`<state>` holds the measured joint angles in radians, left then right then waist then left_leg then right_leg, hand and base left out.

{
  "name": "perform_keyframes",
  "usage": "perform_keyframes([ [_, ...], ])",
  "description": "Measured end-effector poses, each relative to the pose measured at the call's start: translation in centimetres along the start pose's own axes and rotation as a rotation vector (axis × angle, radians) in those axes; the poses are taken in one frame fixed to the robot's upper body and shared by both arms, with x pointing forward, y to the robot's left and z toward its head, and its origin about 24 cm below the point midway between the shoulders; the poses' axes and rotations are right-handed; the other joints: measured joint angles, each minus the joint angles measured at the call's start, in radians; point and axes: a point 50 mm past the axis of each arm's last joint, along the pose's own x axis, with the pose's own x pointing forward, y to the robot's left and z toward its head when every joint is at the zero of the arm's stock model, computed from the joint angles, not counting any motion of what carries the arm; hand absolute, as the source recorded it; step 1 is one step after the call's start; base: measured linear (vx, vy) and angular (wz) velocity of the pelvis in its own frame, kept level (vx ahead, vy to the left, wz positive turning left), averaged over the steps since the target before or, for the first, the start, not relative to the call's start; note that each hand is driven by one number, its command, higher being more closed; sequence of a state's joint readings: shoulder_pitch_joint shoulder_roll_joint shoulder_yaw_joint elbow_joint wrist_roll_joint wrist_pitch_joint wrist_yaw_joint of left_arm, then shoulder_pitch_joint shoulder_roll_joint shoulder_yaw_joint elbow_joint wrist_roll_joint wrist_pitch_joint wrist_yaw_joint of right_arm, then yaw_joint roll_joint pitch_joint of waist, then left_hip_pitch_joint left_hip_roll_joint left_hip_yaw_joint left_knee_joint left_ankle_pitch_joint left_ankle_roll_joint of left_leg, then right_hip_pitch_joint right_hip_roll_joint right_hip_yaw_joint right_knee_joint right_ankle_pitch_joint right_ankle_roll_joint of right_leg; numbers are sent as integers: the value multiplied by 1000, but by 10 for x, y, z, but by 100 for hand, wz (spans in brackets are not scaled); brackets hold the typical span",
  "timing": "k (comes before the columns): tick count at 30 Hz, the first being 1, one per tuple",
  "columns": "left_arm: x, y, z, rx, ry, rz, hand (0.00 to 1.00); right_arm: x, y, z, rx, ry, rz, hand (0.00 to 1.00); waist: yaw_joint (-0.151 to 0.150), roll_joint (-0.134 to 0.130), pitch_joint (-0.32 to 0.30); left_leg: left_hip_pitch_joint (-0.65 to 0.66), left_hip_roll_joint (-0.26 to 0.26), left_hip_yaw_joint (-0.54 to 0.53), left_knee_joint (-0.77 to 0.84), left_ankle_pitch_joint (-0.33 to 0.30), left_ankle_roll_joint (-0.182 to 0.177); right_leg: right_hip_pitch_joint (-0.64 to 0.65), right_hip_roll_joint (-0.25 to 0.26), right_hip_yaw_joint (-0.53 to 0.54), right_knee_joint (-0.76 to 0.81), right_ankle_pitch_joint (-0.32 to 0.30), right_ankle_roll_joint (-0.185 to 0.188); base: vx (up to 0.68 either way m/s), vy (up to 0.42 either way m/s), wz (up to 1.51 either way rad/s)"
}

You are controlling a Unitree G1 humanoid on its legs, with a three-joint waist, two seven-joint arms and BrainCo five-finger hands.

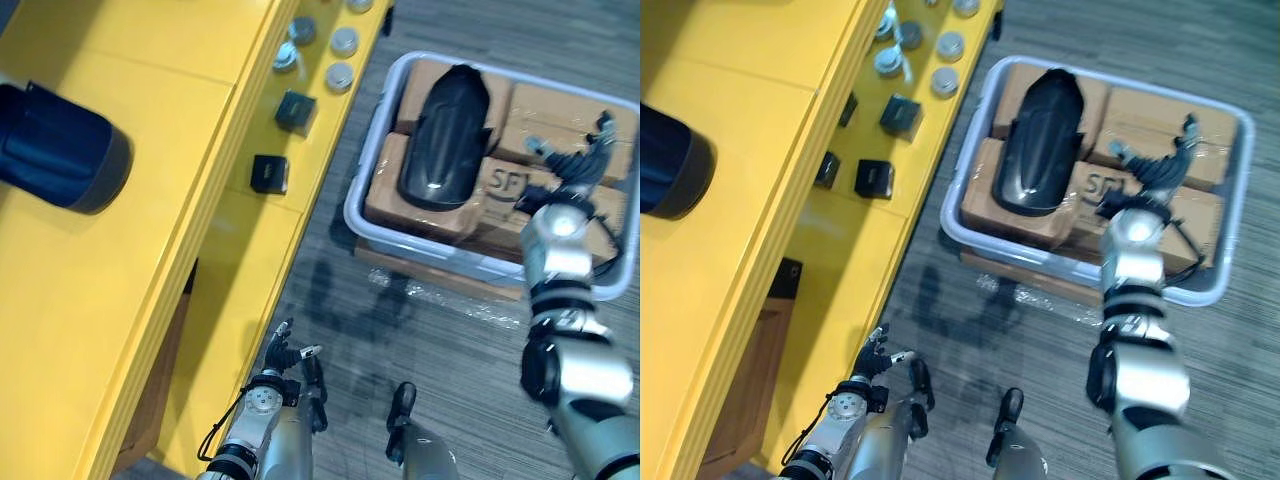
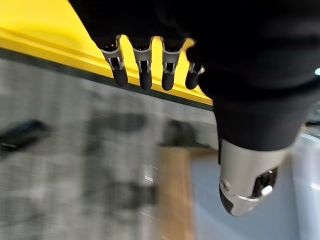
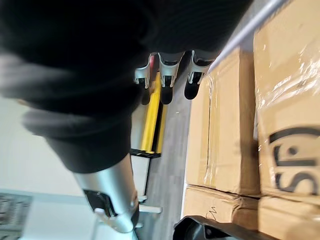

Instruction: Walk over and take plastic housings, then place them on the shelf

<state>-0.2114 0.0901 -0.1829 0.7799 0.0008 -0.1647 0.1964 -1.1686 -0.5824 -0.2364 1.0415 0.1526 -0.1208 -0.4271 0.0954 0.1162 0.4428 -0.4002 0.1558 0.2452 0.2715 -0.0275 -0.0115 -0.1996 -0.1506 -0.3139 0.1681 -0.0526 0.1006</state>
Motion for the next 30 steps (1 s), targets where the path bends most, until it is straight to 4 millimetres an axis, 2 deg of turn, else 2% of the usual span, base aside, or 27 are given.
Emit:
perform_keyframes([
  [4, -3, 4, -16, 4, 68, 6, 0, 18, -5, 26, -34, 21, 8, 0, 42, 26, 13, -62, 10, -40, 65, -10, 14, -40, 2, -1, 30, 21, 5, 20, 29, 6],
  [8, -6, 8, -28, 15, 118, 11, 0, 26, -20, 34, -106, 34, -4, 0, 61, 30, 16, -119, 13, -86, 95, -10, 15, -68, 10, -9, 34, 34, 3, 19, -1, 9],
  [11, -6, 8, -29, 5, 123, 13, 0, 33, -33, 48, -158, 16, -24, 0, 81, 39, 20, -161, 15, -115, 112, -10, 15, -90, 16, -37, 34, 34, 3, 23, -17, 12],
  [16, -5, 15, -29, -41, 123, 48, 0, 38, -47, 55, -205, 27, -48, 0, 96, 49, 24, -216, 25, -152, 143, -10, 15, -128, 27, -59, 64, 34, 3, 37, -21, 12],
  [17, -5, 16, -29, -49, 121, 54, 0, 38, -48, 53, -218, 44, -50, 100, 101, 52, 26, -247, 31, -167, 194, -10, 15, -141, 28, -59, 88, 34, 3, 51, -4, 9],
  [18, -5, 20, -28, -62, 113, 70, 0, 38, -48, 51, -233, 57, -50, 100, 112, 58, 26, -310, 39, -168, 314, -9, 16, -139, 36, -59, 92, 34, 3, -4, 2, 14],
  [19, -3, 23, -25, -77, 105, 83, 0, 39, -48, 54, -255, 51, -51, 100, 112, 65, 29, -389, 15, -195, 355, -55, -10, -136, 38, -59, 92, 29, 2, -50, 67, 2],
  [20, -2, 18, -24, -99, 109, 78, 0, 40, -52, 58, -268, 41, -55, 100, 127, 75, 26, -361, -26, -214, 98, 72, 17, -153, 31, -59, 115, 17, 21, -30, 161, -14],
  [21, -3, 15, -25, -120, 112, 76, 0, 41, -60, 59, -292, 43, -83, 100, 140, 86, 32, -337, -26, -206, 34, 107, 38, -181, 19, -68, 186, -24, 53, 23, 177, -9],
  [23, 0, 9, -15, -145, 86, 65, 0, 45, -86, 64, -317, 47, -157, 100, 142, 80, 44, -350, -45, -221, 30, 109, 41, -218, -13, -88, 210, -65, 52, 60, 90, 20],
  [24, 1, 6, -12, -168, 78, 62, 0, 46, -90, 66, -318, 49, -163, 100, 142, 77, 47, -349, -51, -220, 30, 109, 41, -223, -23, -90, 188, -67, 53, 33, 35, 16],
  [26, 2, 2, -6, -199, 58, 57, 0, 46, -88, 66, -337, 47, -134, 100, 140, 76, 47, -344, -53, -220, 32, 109, 41, -233, -36, -108, 122, -65, 51, -18, -8, 8],
  [27, 4, 1, 2, -208, 27, 54, 0, 46, -86, 67, -354, 41, -108, 100, 137, 73, 48, -345, -56, -219, 38, 108, 40, -230, -40, -114, 63, -28, 22, -80, -89, 16],
  [29, 5, 1, 9, -220, -5, 53, 0, 45, -76, 67, -360, 31, -51, 100, 139, 72, 50, -347, -38, -227, 38, 112, 20, -227, -16, -122, 59, -37, 16, -75, -121, 3],
  [30, 5, 0, 9, -219, 0, 44, 0, 44, -68, 61, -399, 47, 1, 100, 136, 72, 49, -338, -22, -232, 28, 115, 14, -221, 3, -132, 61, -37, 16, -36, -121, -9],
])
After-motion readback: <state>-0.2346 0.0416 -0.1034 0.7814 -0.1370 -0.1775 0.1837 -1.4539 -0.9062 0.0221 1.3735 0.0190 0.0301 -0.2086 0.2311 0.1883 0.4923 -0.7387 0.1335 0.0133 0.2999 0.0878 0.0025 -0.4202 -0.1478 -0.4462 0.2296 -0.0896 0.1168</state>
